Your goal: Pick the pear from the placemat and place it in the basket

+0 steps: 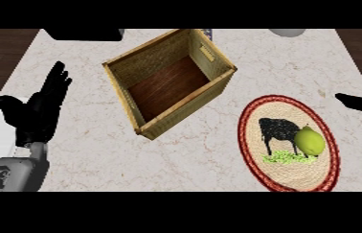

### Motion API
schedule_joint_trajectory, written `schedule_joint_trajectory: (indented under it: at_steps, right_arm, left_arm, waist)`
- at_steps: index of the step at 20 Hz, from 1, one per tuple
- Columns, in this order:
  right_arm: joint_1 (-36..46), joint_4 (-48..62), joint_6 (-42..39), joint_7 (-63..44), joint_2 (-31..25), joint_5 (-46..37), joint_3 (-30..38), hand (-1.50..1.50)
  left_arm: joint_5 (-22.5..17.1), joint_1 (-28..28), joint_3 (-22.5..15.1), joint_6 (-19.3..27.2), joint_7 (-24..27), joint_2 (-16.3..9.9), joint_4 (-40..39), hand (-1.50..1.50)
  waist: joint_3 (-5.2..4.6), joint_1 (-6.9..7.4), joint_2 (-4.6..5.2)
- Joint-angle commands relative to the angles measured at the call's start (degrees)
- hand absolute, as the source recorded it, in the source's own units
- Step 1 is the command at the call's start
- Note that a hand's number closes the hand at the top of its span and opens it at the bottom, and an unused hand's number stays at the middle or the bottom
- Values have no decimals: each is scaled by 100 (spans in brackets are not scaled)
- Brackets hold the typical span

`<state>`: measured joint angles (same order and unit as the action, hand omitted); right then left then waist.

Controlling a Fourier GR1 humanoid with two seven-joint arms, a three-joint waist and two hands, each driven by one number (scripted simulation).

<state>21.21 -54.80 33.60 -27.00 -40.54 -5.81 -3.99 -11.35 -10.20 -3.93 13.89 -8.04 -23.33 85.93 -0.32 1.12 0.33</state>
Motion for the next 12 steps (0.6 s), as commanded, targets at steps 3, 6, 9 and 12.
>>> schedule_joint_trajectory:
  at_steps: [3,6,9,12]
  right_arm:
    - [760,29,-2175,-2168,-884,-143,-743,-150]
    - [757,-87,-3623,-2694,-833,436,-939,-150]
    - [1121,-302,-4883,-3408,-1222,1134,-724,-150]
    - [1290,-533,-5316,-4021,-1325,1665,-431,-150]
  left_arm:
    - [86,-260,6,15,-49,17,-243,0]
    - [214,-94,-181,150,10,214,-184,0]
    - [50,-24,18,-40,27,53,-277,0]
    - [93,83,73,-27,258,137,-321,0]
  waist:
    - [-21,-17,-28]
    - [-12,-39,-53]
    - [-4,-99,-77]
    - [15,-145,-65]
